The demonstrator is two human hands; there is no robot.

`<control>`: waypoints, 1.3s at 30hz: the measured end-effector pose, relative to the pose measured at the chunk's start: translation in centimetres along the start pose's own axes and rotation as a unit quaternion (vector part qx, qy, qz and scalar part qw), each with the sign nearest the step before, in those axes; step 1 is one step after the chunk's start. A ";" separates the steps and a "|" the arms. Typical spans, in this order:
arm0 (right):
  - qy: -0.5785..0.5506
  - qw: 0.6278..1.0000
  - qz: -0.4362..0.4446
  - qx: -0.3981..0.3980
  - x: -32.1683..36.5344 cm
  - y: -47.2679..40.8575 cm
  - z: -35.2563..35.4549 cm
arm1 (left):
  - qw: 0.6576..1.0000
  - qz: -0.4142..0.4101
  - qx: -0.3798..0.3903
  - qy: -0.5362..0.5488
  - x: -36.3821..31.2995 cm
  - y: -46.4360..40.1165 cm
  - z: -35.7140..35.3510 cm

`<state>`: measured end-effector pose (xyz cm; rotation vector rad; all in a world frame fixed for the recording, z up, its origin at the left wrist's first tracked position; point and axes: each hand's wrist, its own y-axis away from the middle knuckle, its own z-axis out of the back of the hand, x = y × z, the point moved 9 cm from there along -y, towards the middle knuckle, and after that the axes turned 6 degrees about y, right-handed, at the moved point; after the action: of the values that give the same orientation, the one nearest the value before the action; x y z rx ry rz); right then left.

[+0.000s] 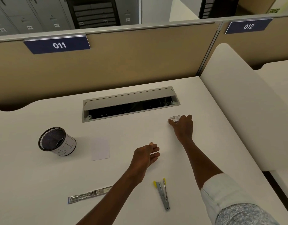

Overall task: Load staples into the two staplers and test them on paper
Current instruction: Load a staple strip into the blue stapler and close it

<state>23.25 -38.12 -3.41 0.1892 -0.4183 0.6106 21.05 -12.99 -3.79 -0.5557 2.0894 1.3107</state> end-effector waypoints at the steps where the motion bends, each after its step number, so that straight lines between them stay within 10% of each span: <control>1: -0.005 1.000 -0.007 0.003 -0.1 0.0 0.1 | 1.000 0.000 -0.001 0.001 -0.1 0.2 0.0; 14: -0.102 0.994 0.021 -0.022 3.2 5.8 6.0 | 0.999 -0.025 0.002 0.024 -1.5 5.7 0.7; 24: -0.112 0.972 0.170 0.115 9.1 20.3 2.4 | 0.989 -0.131 -0.063 0.001 -5.0 10.2 12.4; 39: -0.056 0.931 0.260 0.250 14.9 32.3 -7.1 | 0.860 -0.220 -0.097 -0.451 -4.7 11.2 24.0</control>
<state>17.48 -2.31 -1.73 0.6142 -0.4192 1.2320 23.88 13.60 -1.22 -0.3562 0.9950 1.1778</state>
